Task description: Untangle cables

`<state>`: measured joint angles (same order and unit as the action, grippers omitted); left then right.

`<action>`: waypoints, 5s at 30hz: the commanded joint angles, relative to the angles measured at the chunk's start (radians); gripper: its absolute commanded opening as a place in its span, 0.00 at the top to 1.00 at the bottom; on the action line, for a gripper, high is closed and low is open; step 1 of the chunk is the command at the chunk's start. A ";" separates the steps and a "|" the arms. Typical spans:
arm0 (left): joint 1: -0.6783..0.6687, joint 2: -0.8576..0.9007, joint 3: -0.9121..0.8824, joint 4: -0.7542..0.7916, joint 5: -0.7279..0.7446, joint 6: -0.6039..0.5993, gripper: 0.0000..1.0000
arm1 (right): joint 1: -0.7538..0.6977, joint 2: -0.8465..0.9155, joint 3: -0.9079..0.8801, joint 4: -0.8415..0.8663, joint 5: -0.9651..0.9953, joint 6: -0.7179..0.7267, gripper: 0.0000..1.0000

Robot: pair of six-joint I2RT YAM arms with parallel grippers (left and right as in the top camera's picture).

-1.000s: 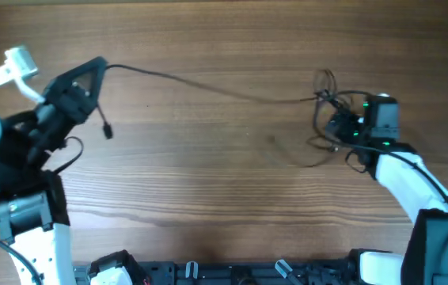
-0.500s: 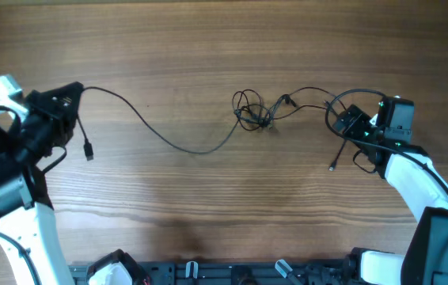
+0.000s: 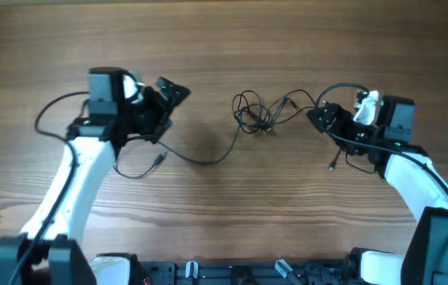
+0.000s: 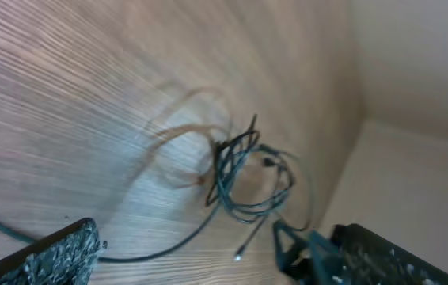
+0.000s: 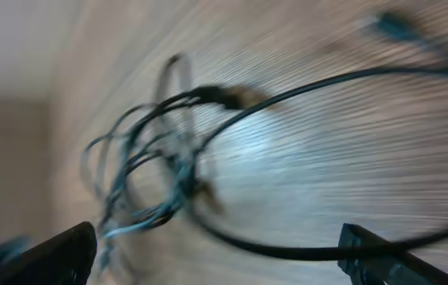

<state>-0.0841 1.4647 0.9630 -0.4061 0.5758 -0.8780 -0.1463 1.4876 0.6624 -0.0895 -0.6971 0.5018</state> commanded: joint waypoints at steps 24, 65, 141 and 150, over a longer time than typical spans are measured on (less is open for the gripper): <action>-0.382 0.208 0.006 0.099 -0.195 -0.178 0.20 | 0.481 0.038 -0.001 0.202 0.428 0.790 0.46; -0.549 0.315 0.005 0.144 -0.622 0.071 0.76 | 0.482 0.185 -0.001 0.336 0.353 0.804 0.70; -0.539 -0.001 0.005 0.133 -0.325 0.874 0.96 | 0.252 -0.063 -0.001 0.210 -0.382 -0.539 0.27; -0.539 -0.001 0.005 0.133 -0.249 0.871 0.96 | 0.254 -0.013 -0.001 0.265 -0.267 -0.581 0.37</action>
<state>-0.6209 1.4803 0.9642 -0.2764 0.2874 -0.0265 0.1043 1.4418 0.6613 0.1677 -0.9825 -0.0509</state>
